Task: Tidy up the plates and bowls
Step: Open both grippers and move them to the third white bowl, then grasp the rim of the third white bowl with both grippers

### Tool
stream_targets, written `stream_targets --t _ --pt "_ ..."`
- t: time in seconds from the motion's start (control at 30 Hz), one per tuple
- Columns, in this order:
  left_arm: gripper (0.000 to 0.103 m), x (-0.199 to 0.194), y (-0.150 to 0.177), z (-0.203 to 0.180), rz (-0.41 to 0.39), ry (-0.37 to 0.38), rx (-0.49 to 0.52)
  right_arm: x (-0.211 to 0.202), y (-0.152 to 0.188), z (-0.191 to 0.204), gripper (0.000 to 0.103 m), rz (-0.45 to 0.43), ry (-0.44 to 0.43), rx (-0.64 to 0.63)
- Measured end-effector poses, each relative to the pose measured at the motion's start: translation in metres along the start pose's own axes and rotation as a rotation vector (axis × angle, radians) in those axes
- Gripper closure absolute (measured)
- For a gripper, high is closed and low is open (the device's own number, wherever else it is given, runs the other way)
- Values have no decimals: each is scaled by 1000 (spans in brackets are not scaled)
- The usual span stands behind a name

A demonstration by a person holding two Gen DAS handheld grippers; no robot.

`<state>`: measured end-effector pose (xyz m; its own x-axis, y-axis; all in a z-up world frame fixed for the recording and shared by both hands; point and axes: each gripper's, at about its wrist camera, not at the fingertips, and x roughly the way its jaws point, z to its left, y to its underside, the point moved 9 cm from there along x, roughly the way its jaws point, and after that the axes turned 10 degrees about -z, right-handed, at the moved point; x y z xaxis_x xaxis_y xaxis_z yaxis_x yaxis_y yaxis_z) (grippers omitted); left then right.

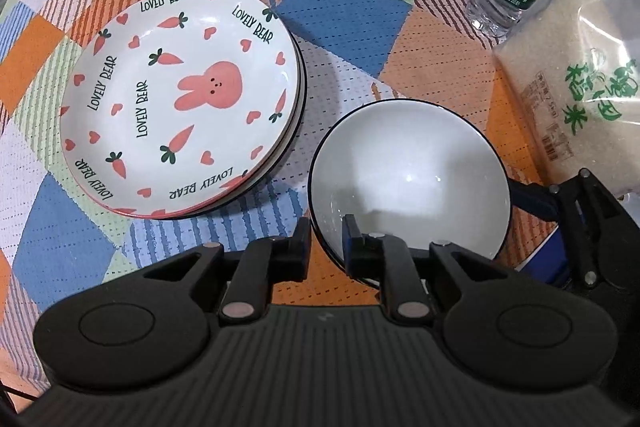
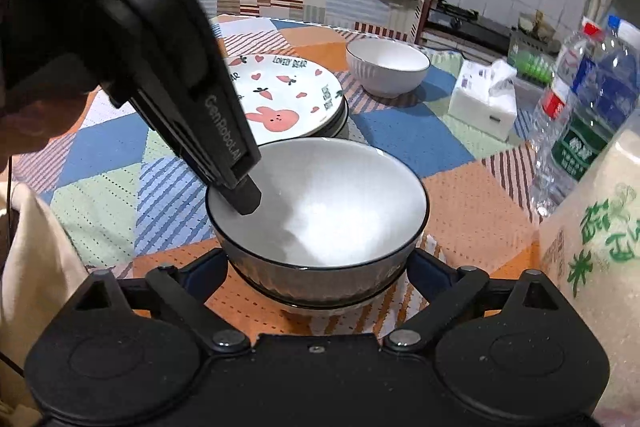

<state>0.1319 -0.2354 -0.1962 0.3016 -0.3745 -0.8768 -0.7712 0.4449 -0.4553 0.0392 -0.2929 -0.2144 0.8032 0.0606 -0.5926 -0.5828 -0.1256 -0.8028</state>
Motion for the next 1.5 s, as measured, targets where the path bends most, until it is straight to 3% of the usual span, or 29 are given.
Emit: stream_targets --t 0.4,0.5,0.8,0.93,1.1,1.17,1.37,1.43,1.5 --pt "88 -30 -26 15 -55 69 -60 -26 -20 -1 4 -10 -25 33" --pt "88 -36 -45 23 -51 60 -55 -31 -37 -5 4 -32 -45 73" --pt "88 -78 -103 46 -152 -11 50 -21 -113 -23 5 -57 -94 94" --pt "87 -80 -117 56 -170 16 33 -2 -147 -42 5 -27 -145 179" --pt "87 -62 -137 75 -225 12 -8 43 -169 -75 5 61 -207 412" --pt "79 -49 -146 86 -239 12 -36 62 -173 -84 5 74 -225 472" --pt "78 -6 -171 110 -271 -7 -98 116 -174 -111 15 102 -163 608" --pt "78 5 -179 116 -288 -20 -112 134 -173 -119 27 120 -157 644" --pt "78 17 -191 121 -310 -16 -144 153 -171 -128 28 138 -134 673"
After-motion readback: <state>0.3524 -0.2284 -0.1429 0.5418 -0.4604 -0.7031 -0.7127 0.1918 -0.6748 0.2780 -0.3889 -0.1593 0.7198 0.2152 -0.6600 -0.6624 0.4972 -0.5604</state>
